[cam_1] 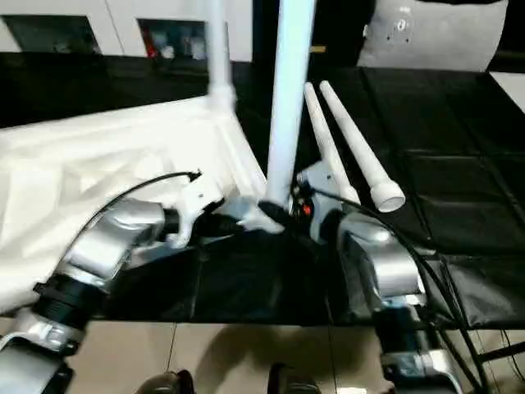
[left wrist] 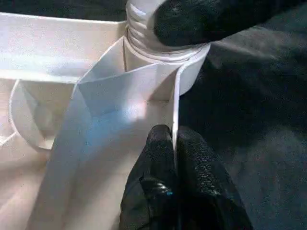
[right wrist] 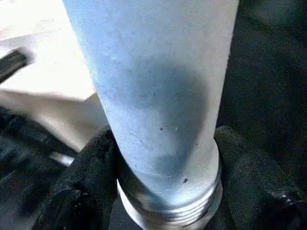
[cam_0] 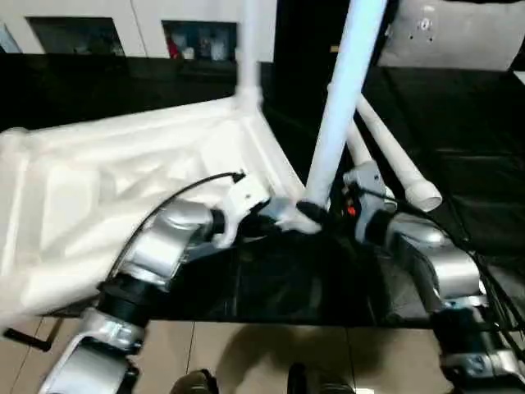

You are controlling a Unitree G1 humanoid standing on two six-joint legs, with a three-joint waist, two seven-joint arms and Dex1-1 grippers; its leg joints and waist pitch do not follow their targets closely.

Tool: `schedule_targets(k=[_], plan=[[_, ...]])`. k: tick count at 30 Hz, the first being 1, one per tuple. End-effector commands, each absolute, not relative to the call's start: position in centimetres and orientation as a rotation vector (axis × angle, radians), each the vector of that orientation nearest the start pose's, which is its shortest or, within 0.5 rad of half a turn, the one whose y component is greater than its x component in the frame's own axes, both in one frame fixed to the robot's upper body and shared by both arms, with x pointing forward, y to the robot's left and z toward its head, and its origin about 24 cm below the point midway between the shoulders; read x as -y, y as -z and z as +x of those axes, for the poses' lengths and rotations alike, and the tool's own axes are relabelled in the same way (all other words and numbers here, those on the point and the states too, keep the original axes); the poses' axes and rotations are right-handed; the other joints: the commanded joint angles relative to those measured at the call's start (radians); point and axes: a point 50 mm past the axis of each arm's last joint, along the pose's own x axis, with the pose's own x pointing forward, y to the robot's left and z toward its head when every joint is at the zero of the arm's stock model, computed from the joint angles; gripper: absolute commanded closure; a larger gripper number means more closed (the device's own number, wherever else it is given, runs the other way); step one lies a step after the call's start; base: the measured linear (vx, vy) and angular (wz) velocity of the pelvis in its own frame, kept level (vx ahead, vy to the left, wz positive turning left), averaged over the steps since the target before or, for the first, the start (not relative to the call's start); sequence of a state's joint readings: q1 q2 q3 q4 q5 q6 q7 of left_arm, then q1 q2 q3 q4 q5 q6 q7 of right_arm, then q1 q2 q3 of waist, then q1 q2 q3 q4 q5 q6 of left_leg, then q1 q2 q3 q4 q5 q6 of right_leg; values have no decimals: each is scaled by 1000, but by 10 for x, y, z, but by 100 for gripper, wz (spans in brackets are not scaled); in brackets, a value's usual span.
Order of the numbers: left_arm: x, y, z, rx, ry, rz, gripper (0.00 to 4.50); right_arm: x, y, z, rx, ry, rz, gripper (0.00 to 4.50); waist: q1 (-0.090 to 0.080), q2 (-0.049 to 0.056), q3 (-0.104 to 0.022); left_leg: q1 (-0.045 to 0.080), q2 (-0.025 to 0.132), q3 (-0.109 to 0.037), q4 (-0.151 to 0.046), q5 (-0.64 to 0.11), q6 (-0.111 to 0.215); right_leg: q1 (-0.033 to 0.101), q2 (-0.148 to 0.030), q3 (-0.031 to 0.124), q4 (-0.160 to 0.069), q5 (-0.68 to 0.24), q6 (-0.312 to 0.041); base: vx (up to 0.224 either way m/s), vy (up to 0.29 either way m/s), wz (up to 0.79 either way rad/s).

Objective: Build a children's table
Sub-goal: Rotate leg to tighten

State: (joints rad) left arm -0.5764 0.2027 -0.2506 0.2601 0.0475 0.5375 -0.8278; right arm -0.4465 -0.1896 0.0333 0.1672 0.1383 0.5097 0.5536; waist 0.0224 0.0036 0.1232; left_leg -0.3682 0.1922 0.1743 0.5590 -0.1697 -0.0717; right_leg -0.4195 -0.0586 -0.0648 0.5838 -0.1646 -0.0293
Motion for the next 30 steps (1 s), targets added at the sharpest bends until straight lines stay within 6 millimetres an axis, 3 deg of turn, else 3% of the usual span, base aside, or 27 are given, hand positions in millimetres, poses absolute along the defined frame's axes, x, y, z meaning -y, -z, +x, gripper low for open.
schedule_targets(k=[1,2,3,5,7,9,12,15,19,21,23,25,30], plan=[[-67,-105,332,-277,895,258,450,92,-68,313,-329,-730,-10,186,4,-9,-56,3,21,-7,-51,-136,66,56,-69,47,-80,-316,-163,0,0,0],[-64,-107,333,-267,888,257,450,90,-69,313,-310,-738,7,186,4,-9,-59,2,22,-7,-51,-117,71,59,-68,48,-74,-270,-173,0,0,0],[-61,-110,332,-260,893,270,450,90,-71,313,-289,-735,31,151,6,-6,-60,2,25,-6,-51,-99,92,60,-67,48,-69,-198,-194,0,0,0],[-60,-110,332,-257,902,286,450,90,-73,312,-276,-733,32,113,7,-3,-62,2,26,-6,-50,-78,110,61,-67,49,-63,-134,-214,0,0,0],[-61,-110,331,-251,921,305,450,92,-75,312,-260,-732,23,110,7,-1,-61,3,27,-5,-49,-77,119,61,-67,49,-63,-108,-224,0,0,0],[-63,-109,329,-244,951,325,450,97,-79,311,-237,-744,20,88,7,-2,-59,1,27,-5,-51,-92,122,64,-69,49,-64,-119,-226,0,0,0],[-71,-108,328,-233,982,350,450,109,-84,310,-201,-771,-6,58,7,-5,-54,1,26,-6,-54,-146,106,64,-73,48,-75,-230,-196,0,0,0],[-81,-104,326,-238,1043,387,450,127,-88,308,-184,-811,-56,25,7,-3,-54,0,27,-6,-53,-137,107,63,-73,48,-75,-242,-183,0,0,0],[-91,-102,324,-256,1106,390,450,141,-91,306,-182,-867,-116,2,8,1,-64,0,29,-6,-47,-73,124,64,-71,50,-59,-117,-220,0,0,0],[-98,-100,321,-256,1184,416,450,152,-94,304,-187,-931,-154,2,12,0,-73,-2,29,-5,-39,-23,159,68,-68,50,-42,5,-256,0,0,0],[-103,-100,319,-246,1239,456,450,158,-97,301,-193,-991,-173,2,13,0,-73,-7,29,-3,-34,16,192,67,-68,51,-32,88,-278,0,0,0],[-107,-99,317,-258,1279,470,450,161,-98,299,-203,-1045,-182,2,15,-2,-72,-5,29,-2,-33,-7,209,66,-70,49,-35,72,-282,0,0,0],[-115,-96,308,-284,1444,509,450,167,-101,291,-245,-1215,-230,2,29,-1,-68,-1,38,-1,-34,-56,186,61,-73,48,-40,-42,-279,0,0,0]])
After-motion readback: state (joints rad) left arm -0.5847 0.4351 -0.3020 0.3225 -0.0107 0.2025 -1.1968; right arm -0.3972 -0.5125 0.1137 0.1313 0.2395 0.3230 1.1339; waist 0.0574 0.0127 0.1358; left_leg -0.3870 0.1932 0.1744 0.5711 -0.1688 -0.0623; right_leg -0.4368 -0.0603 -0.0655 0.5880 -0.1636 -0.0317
